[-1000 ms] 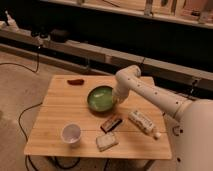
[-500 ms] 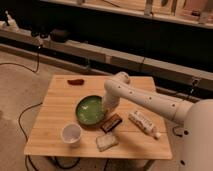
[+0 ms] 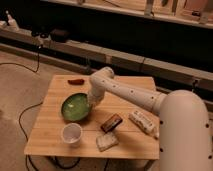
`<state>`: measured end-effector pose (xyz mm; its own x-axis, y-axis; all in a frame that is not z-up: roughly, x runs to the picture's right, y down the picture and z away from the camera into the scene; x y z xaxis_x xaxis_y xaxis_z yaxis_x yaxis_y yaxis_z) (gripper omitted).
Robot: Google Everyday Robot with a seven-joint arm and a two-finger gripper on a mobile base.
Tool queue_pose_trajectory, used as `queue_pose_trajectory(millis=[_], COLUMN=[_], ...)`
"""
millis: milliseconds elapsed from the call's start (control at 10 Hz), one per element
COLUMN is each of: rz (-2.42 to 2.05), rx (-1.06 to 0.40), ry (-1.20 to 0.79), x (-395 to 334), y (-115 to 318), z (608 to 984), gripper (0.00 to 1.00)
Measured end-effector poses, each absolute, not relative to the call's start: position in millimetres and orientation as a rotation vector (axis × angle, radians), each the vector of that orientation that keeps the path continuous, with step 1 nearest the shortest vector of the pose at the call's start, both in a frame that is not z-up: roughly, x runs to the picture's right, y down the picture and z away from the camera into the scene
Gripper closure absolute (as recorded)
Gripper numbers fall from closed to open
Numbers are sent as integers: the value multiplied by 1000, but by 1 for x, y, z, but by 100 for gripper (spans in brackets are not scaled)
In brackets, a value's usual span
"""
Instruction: Drag the ceramic bowl in a circle
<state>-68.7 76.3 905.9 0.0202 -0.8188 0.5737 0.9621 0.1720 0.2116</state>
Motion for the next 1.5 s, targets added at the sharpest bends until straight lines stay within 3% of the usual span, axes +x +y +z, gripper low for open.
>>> queue_pose_trajectory(millis=[400, 600, 1000, 1200, 1500], rz=[-1349, -1279, -1194, -1212, -1351], rx=[-268, -307, -431, -465, -432], ry=[-569, -510, -443, -467, -570], x=[-19, 29, 104, 98, 21], y=[28, 24, 78, 110, 141], z=[940, 943, 914, 892, 854], gripper=[100, 100, 100, 100, 100])
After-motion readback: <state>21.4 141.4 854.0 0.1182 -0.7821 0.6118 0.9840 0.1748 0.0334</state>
